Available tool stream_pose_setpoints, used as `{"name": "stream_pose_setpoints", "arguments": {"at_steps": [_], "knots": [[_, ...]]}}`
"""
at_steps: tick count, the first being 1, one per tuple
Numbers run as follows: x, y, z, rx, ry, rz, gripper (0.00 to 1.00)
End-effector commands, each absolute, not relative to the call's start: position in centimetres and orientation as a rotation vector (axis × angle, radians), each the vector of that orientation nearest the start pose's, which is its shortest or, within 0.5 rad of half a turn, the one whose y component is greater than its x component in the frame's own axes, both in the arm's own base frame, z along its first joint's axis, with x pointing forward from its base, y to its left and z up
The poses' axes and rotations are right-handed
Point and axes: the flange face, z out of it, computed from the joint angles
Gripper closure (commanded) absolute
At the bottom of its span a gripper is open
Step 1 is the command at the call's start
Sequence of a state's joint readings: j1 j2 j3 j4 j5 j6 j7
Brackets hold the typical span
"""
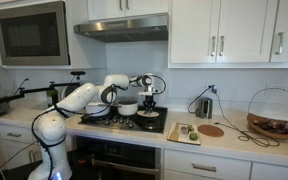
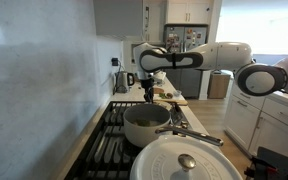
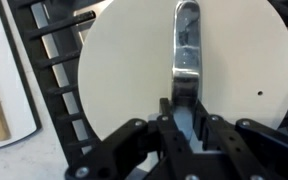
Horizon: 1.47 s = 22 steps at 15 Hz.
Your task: Put the lid on the right white pot
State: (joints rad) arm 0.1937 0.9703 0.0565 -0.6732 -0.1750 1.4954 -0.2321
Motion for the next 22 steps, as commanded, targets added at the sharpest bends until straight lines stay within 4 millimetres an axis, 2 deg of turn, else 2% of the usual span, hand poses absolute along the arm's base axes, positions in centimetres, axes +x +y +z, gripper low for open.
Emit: {"name": "stream_pose_setpoints", "arguments": {"at_steps": [1, 11, 17, 22], "knots": [[74.8, 15.6, 41.2, -3.224, -0.754, 0.214, 0.94], [75.4, 15.2, 44.7, -3.411, -0.687, 0.053, 0.94], [74.3, 16.4, 48.3, -3.409, -0.673, -0.019, 0.94], [73.3, 16.4, 51.5, -3.424, -0.621, -0.062, 0.94]]}}
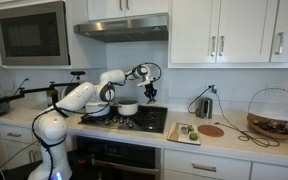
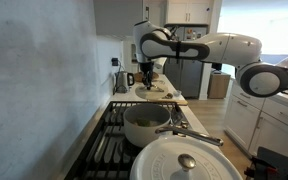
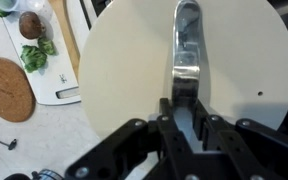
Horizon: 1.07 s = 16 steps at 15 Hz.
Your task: Put the lid on the right white pot
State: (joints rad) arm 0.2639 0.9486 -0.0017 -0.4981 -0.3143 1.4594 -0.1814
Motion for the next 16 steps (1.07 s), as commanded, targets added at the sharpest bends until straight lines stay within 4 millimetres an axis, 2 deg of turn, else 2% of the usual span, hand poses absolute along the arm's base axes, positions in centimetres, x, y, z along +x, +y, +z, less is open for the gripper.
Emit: {"name": "stream_pose_setpoints", "arguments": {"at_steps": [1, 4, 8, 16], "knots": [[72.9, 16.3, 52.1, -3.427, -0.600, -0.047, 0.94], [71.4, 16.3, 53.5, -3.404, -0.593, 0.036, 0.94], [69.9, 17.3, 54.8, -3.355, -0.613, 0.114, 0.94], [67.7, 20.7, 55.5, -3.163, -0.748, 0.197, 0.94]]}}
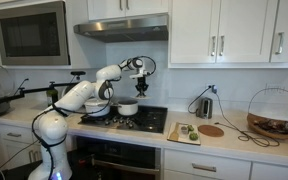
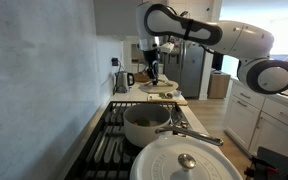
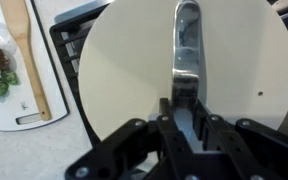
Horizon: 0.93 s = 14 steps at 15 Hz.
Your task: Put the lid on the right white pot
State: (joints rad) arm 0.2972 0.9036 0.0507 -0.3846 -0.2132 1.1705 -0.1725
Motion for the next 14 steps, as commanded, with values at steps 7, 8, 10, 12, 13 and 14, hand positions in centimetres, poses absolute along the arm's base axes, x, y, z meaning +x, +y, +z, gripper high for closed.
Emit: {"name": "stream_pose_setpoints", "arguments": {"at_steps": [7, 8, 10, 12, 13, 14], "knots": [[66.9, 24.1, 54.2, -3.001, -0.865, 0.239, 0.94], [66.8, 24.5, 53.9, -2.991, -0.874, 0.243, 0.94], [66.7, 25.4, 53.4, -2.965, -0.917, 0.245, 0.94], [66.6, 26.3, 52.7, -2.950, -0.952, 0.263, 0.94], [66.5, 26.8, 52.3, -2.945, -0.962, 0.271, 0.94], [66.3, 27.2, 51.8, -2.937, -0.980, 0.282, 0.94]]}}
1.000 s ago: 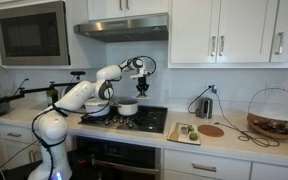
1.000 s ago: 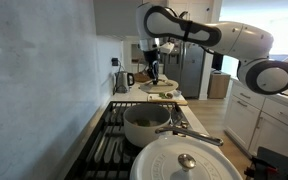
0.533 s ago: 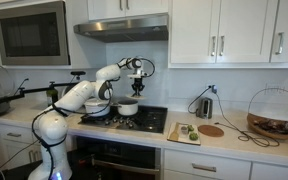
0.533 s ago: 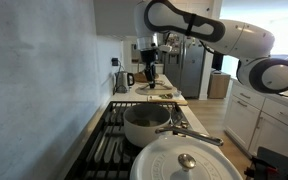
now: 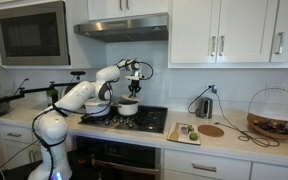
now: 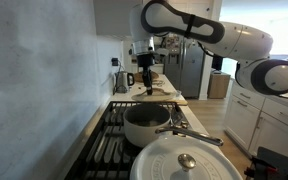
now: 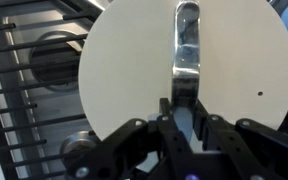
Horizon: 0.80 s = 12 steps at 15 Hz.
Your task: Put the lid on the right white pot
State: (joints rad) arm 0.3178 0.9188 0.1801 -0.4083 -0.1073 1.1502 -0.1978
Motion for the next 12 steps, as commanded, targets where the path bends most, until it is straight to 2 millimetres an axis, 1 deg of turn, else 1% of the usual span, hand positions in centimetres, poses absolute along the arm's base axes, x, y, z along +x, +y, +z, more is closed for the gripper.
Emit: {"name": "stream_pose_setpoints", "arguments": {"at_steps": [1, 4, 6, 8, 12], "knots": [[66.3, 27.7, 51.4, -2.928, -0.994, 0.288, 0.94], [66.0, 29.0, 50.3, -2.908, -1.032, 0.313, 0.94], [65.9, 29.7, 50.0, -2.902, -1.054, 0.316, 0.94], [65.7, 30.1, 49.6, -2.894, -1.069, 0.319, 0.94], [65.8, 30.4, 49.6, -2.884, -1.108, 0.312, 0.94]]}}
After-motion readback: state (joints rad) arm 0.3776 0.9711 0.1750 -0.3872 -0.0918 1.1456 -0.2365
